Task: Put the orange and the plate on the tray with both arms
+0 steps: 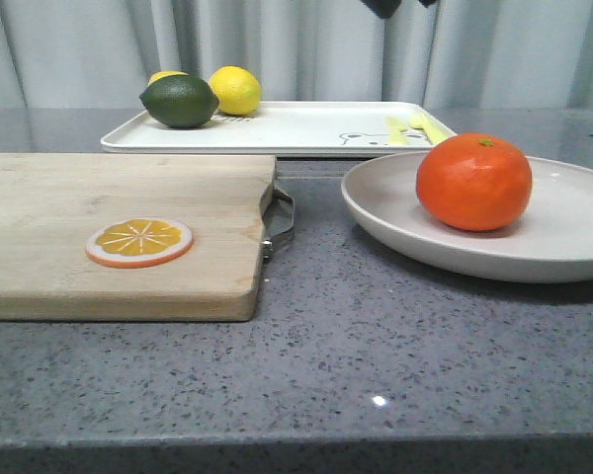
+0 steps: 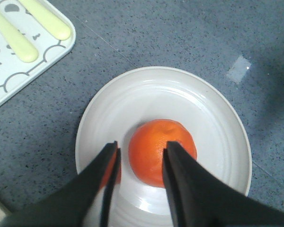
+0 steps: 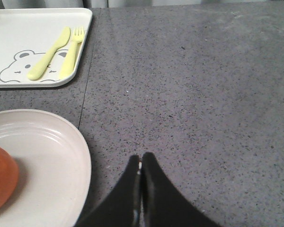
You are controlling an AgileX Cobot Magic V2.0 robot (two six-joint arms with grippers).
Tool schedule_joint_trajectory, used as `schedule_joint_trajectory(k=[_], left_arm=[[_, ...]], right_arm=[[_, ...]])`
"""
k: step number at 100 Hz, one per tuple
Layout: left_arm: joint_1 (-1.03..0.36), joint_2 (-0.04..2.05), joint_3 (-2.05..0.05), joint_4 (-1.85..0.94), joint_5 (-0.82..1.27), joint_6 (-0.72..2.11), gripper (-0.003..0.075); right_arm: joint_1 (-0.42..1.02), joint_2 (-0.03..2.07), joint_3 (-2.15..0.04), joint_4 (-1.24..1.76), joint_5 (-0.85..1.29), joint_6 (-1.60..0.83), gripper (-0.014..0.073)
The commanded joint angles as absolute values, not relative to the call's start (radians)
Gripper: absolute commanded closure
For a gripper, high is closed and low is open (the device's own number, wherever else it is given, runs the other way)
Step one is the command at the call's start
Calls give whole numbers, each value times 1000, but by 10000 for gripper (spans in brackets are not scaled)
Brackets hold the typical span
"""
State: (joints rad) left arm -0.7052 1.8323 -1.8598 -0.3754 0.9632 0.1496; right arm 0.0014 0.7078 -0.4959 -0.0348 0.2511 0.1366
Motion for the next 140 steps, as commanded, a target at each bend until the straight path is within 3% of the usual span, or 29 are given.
schedule_joint_trajectory(k=[1,24,60,98,140], left_arm=[[-698,1757,-1892,-386,928,150,588],[-678,1689,-1844,-382,948,171,740],[-587,1433,-1504,-384,751,173,739],[-510,1047,-1017,-342,482,179,739],[-500,634,-652,-342,388,179,739]], right_arm=[[2,710,-530,-47,177,133,653],[24,738,-559,-47,250,133,653],[73,889,-676,-47,398,130,644],[130,1099,-844,25,601,128,288],[130,1285,-991,101,728,128,283]])
